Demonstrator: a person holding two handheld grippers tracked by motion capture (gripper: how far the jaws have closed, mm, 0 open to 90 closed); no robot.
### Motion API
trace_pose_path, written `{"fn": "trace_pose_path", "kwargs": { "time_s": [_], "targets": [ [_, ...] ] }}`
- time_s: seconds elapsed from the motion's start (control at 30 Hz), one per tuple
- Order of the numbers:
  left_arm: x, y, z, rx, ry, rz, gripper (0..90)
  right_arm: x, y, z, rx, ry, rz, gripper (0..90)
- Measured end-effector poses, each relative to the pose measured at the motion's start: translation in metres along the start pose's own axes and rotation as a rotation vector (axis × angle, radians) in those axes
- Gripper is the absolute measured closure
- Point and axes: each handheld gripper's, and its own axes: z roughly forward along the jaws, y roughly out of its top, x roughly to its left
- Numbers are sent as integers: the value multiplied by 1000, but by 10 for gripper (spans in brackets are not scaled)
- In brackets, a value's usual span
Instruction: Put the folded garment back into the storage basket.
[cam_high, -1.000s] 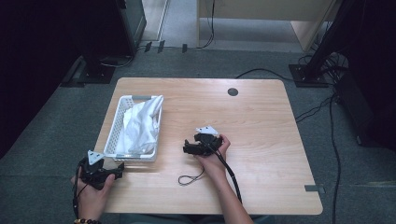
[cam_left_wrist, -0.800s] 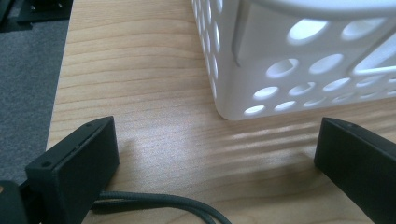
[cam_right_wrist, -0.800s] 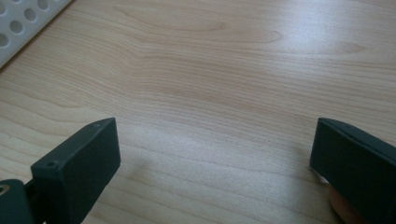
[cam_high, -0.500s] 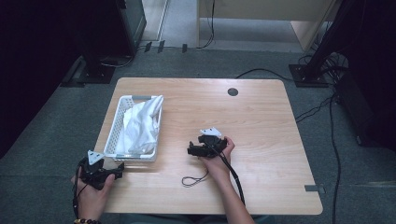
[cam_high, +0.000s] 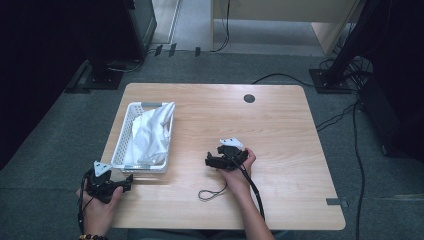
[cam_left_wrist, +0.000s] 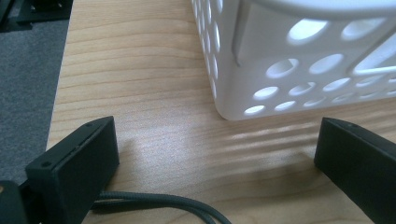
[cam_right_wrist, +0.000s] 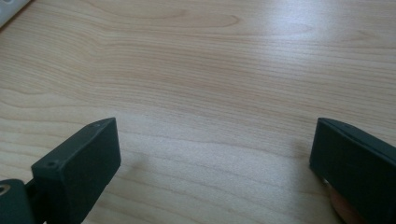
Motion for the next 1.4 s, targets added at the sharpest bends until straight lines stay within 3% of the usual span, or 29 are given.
{"fn": "trace_pose_path", "kwargs": {
  "time_s": [1.4],
  "targets": [
    [0,0,0,0,0,0,0,-41,-11,-17,-11,-40,44,8]
  ]
}}
